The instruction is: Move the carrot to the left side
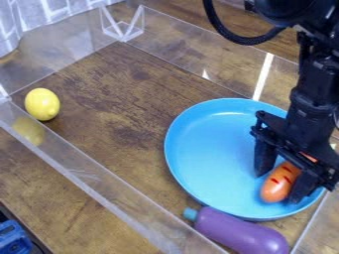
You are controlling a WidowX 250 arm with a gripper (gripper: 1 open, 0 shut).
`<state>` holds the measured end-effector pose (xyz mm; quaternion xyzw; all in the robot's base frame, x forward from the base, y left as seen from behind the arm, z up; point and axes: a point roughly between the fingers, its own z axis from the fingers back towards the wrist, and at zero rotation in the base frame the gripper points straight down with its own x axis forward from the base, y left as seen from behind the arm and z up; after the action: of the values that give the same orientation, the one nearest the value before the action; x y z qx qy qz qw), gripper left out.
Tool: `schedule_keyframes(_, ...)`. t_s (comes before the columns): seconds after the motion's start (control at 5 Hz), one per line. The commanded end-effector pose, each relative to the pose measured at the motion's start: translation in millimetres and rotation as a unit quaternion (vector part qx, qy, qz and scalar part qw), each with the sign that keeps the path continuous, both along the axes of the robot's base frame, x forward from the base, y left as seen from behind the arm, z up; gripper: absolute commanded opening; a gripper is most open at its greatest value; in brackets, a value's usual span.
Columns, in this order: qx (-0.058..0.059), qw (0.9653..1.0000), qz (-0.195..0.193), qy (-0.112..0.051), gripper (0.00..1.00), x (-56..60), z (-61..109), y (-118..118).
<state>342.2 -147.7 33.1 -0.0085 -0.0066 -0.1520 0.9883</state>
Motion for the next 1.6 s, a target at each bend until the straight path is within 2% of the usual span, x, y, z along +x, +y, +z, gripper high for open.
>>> schedule_keyframes(0.0,-0.014,0.9986,0.033,-0.040,1.00,11.3,18.8,7)
schedule_keyframes(0.2,-0.013,0.9975,0.055,-0.041,1.00,9.9,12.0,11)
schedule_keyframes(0.4,-0.011,0.9962,0.076,-0.042,0.00,9.6,4.0,13)
schedule_keyframes(0.6,-0.014,0.9956,0.082,-0.044,0.00,13.2,-3.5,16)
schedule_keyframes(0.8,-0.015,0.9893,0.134,-0.055,0.00,-0.8,16.5,15)
schedule_keyframes(1.0,-0.017,0.9794,0.187,-0.073,0.00,-15.4,42.5,17)
schedule_keyframes(1.2,-0.025,0.9776,0.186,-0.095,0.00,-15.3,74.7,15)
schedule_keyframes(1.4,-0.031,0.9736,0.188,-0.126,0.00,-17.1,110.9,14)
